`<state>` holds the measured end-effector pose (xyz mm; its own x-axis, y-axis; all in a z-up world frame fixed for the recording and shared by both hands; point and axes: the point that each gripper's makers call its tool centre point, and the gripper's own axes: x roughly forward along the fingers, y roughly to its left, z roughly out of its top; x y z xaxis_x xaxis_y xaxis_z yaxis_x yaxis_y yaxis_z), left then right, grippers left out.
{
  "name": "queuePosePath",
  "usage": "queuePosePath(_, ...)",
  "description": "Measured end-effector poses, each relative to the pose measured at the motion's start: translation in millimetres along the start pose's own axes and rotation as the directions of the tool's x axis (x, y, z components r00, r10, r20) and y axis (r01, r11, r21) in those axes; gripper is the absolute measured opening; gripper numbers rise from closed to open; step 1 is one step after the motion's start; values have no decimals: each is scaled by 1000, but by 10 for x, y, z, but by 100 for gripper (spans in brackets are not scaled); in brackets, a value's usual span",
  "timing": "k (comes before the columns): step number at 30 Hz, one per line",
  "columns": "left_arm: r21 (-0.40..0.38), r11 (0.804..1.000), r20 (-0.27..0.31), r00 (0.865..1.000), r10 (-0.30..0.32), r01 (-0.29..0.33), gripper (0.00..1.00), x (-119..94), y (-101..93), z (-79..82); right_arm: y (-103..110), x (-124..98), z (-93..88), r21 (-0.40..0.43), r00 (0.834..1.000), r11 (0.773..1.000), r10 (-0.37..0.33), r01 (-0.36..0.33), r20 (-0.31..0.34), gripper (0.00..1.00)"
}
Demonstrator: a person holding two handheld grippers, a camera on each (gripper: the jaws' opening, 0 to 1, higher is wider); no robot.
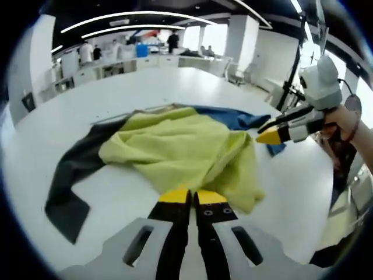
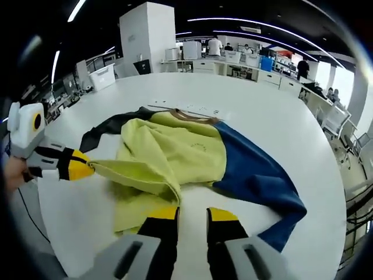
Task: Fold the garment on the visible template until the final outline fits inside the template.
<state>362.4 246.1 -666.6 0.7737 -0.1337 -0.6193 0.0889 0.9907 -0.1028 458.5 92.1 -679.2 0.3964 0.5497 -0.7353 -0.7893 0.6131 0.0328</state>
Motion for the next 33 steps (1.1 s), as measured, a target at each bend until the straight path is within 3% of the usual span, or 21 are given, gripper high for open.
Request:
queuePosePath(19, -39, 990, 49, 989, 140, -138, 0, -512, 585, 22, 351, 18, -345, -18, 996, 998, 59, -61, -73, 14)
queuePosePath(33, -55, 975, 28, 975, 219, -217, 0, -727, 929, -155, 446, 40, -356, -28, 993, 996, 87, -90, -80, 14)
